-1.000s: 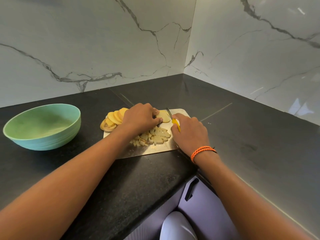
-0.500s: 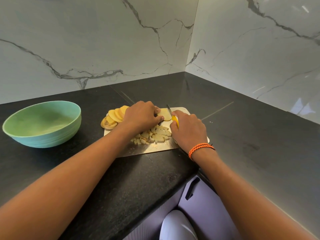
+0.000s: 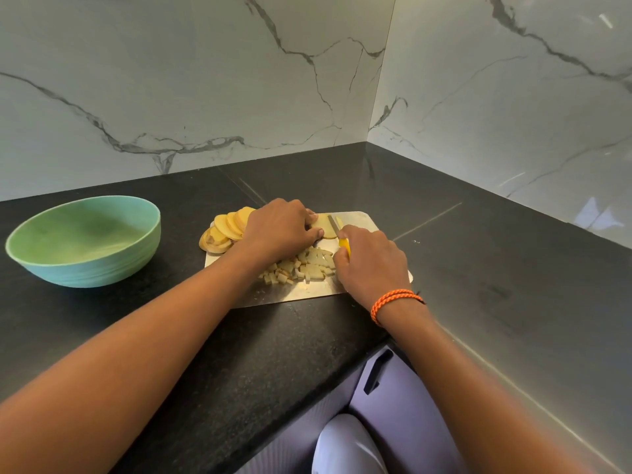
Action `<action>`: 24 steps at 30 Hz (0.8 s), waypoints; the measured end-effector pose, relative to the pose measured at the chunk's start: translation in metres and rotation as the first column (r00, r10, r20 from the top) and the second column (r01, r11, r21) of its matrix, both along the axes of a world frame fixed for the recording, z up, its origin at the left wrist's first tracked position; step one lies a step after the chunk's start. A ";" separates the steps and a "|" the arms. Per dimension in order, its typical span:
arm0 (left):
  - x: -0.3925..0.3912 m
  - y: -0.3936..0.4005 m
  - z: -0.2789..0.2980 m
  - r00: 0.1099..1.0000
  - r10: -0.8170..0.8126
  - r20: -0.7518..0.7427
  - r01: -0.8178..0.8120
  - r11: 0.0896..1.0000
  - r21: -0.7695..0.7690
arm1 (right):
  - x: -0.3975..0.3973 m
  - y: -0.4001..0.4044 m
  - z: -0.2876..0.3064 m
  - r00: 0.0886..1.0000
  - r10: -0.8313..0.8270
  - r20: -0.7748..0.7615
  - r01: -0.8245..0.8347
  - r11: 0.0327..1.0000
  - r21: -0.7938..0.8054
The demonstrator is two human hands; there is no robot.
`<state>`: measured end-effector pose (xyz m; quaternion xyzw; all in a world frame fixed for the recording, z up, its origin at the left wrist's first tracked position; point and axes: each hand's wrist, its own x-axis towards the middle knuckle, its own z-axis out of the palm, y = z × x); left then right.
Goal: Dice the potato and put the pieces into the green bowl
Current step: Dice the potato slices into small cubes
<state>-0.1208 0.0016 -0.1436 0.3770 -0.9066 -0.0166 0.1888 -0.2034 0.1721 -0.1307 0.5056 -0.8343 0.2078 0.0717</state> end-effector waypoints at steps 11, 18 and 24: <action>0.001 0.005 0.003 1.000 -0.004 0.000 0.004 0.999 0.038 | 0.003 0.044 -0.006 1.000 -0.026 -0.017 0.026 1.000 0.015; -0.001 0.001 0.004 0.999 0.014 -0.042 -0.010 0.996 0.086 | 0.000 0.024 -0.001 1.000 0.002 -0.013 -0.003 0.999 -0.032; 0.001 -0.001 0.002 0.998 0.008 -0.062 -0.003 0.997 0.082 | -0.007 -0.018 -0.002 1.000 0.003 0.031 -0.002 0.998 -0.059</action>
